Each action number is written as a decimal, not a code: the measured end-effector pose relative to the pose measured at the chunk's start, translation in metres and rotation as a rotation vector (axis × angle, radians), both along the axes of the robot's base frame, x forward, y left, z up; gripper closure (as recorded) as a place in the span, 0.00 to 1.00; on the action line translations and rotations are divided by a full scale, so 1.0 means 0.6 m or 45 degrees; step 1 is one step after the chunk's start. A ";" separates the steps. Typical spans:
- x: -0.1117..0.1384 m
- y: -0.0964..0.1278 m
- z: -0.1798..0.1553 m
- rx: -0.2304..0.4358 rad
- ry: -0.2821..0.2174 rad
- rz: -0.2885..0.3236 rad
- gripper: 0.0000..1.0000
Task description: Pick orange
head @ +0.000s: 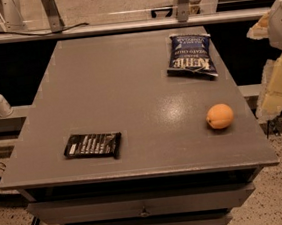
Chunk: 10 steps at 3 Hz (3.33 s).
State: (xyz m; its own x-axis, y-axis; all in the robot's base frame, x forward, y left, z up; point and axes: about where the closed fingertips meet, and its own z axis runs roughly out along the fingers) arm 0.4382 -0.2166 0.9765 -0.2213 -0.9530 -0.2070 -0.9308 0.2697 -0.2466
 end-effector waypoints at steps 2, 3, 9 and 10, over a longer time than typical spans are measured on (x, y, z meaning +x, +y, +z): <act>-0.003 -0.010 -0.008 0.038 -0.022 -0.012 0.00; -0.010 -0.029 -0.037 0.133 -0.024 -0.037 0.00; 0.041 0.004 -0.224 0.682 0.055 -0.243 0.00; 0.048 0.015 -0.222 0.706 0.052 -0.250 0.12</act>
Offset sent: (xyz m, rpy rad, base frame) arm -0.0041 -0.0154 -0.0173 0.0730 -0.0216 -0.0225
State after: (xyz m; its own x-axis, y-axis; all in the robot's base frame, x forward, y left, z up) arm 0.4668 -0.2075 0.8434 -0.4010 -0.6451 -0.6504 -0.8563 0.5163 0.0158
